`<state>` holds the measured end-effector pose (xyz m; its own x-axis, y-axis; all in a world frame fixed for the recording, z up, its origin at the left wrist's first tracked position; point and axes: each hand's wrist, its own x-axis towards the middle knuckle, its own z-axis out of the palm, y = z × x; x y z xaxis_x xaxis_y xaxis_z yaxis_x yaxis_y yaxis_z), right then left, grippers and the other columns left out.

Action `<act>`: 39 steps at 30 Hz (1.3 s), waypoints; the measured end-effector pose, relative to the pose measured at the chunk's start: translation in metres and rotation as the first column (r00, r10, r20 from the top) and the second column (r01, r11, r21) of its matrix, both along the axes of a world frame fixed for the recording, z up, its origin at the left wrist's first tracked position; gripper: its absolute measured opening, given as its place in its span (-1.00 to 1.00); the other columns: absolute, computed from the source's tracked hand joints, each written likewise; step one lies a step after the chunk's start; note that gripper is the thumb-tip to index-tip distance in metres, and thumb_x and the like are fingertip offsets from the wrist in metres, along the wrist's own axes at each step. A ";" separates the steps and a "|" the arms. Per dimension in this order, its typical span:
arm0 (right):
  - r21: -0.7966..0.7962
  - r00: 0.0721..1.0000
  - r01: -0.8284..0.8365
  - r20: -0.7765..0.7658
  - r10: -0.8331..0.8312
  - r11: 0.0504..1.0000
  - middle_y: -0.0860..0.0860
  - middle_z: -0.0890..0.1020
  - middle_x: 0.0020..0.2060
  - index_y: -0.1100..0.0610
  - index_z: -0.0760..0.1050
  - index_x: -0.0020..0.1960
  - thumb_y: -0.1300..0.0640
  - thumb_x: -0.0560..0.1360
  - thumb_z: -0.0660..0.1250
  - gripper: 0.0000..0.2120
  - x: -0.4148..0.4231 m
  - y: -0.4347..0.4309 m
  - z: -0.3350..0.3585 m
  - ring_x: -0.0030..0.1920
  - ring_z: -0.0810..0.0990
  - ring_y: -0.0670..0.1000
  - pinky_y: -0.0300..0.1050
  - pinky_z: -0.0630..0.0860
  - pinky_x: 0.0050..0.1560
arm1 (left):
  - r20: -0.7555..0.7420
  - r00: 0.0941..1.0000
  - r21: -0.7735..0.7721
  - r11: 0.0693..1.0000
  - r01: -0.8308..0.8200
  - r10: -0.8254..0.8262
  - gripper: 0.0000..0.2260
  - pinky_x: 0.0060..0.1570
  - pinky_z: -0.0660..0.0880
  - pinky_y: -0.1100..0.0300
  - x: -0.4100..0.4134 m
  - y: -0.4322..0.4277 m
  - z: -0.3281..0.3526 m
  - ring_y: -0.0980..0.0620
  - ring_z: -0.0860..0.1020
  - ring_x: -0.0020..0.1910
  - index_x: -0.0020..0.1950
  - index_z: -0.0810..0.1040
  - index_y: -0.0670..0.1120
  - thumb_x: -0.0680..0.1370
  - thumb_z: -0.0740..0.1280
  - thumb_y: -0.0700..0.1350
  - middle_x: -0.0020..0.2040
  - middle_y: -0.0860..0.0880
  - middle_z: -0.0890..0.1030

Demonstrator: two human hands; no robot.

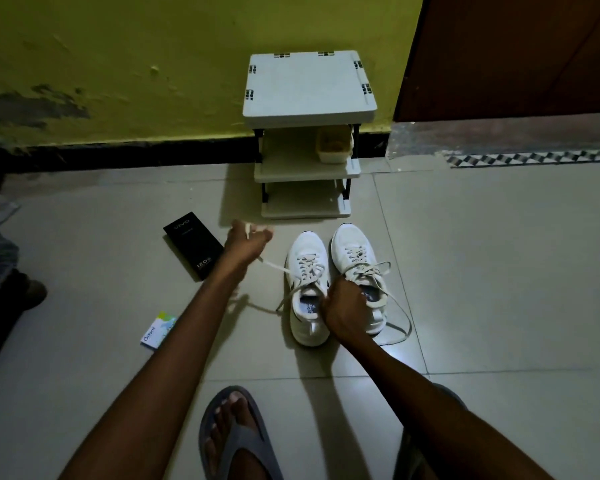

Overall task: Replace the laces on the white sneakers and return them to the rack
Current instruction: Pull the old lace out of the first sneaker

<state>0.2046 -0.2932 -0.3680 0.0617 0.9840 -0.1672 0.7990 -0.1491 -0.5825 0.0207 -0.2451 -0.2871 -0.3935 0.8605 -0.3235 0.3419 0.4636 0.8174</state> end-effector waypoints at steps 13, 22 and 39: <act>-0.129 0.985 -0.167 -0.063 0.160 0.978 0.08 0.62 -0.33 0.14 0.56 -0.33 0.10 0.30 0.50 -0.84 -0.004 0.058 0.006 -0.25 0.60 0.07 -0.17 0.44 -0.29 | -0.622 0.715 -0.176 0.947 0.270 -0.319 -0.69 0.14 0.39 0.09 0.058 -0.047 -0.069 -0.10 0.40 0.23 0.24 0.47 0.01 0.50 0.34 -0.12 0.22 -0.06 0.47; -0.508 0.645 -0.220 -0.716 -0.266 0.832 0.04 0.63 -0.21 0.10 0.49 -0.10 0.17 0.59 0.20 -0.87 0.019 0.071 0.070 -0.24 0.52 -0.01 -0.13 0.37 -0.24 | -0.548 0.788 -0.180 0.960 0.216 -0.280 -0.50 0.12 0.46 0.01 0.056 -0.051 -0.090 -0.14 0.41 0.25 0.33 0.37 -0.04 0.45 0.44 0.00 0.28 -0.10 0.39; 0.024 0.937 -0.337 -0.091 0.338 0.941 0.13 0.65 -0.34 0.22 0.55 -0.31 0.00 0.57 0.29 -0.62 0.014 0.058 0.041 -0.28 0.61 0.09 -0.01 0.52 -0.19 | -0.231 0.963 0.282 0.938 0.199 -0.135 -0.73 -0.20 0.43 0.13 0.046 -0.023 -0.046 0.02 0.53 -0.25 -0.19 0.51 -0.08 0.61 0.25 0.05 -0.27 0.04 0.59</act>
<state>0.2190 -0.2354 -0.3274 -0.2897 0.9456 -0.1480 0.7440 0.1252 -0.6564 0.0668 -0.2684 -0.3334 -0.2652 0.9637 0.0323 0.5679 0.1290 0.8129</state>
